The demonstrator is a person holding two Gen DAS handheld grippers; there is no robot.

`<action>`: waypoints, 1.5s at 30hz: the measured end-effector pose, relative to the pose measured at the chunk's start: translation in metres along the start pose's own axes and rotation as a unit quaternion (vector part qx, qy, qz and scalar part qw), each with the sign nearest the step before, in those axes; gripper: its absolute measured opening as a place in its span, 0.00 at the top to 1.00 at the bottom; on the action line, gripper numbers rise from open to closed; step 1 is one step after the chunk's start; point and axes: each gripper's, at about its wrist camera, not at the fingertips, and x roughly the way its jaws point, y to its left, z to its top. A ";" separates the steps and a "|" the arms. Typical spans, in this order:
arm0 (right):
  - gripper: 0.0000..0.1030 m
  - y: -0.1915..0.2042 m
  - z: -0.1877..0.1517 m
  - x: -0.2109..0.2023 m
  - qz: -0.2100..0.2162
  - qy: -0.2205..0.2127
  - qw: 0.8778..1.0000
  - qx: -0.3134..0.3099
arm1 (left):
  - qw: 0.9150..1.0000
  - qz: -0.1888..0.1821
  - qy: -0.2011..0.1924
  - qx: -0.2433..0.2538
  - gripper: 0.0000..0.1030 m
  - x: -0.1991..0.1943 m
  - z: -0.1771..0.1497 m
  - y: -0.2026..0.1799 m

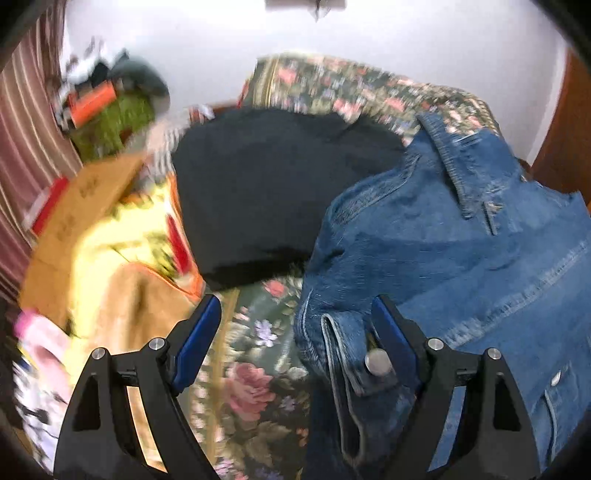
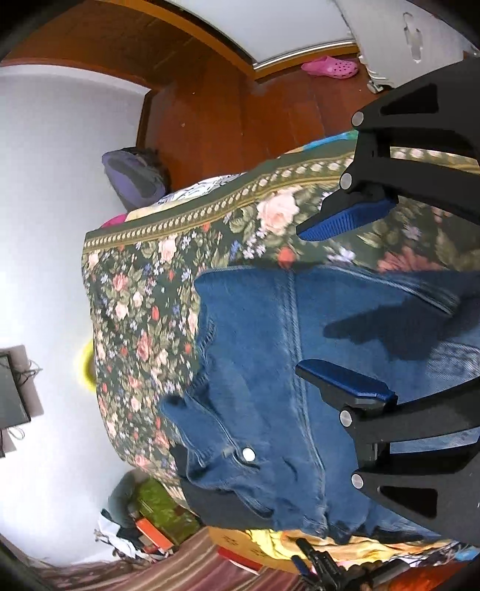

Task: Fold large clothes

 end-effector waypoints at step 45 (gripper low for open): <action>0.91 0.034 0.071 0.062 0.043 0.012 0.999 0.005 | 0.996 -0.043 0.029 -0.075 0.84 0.044 0.068 0.030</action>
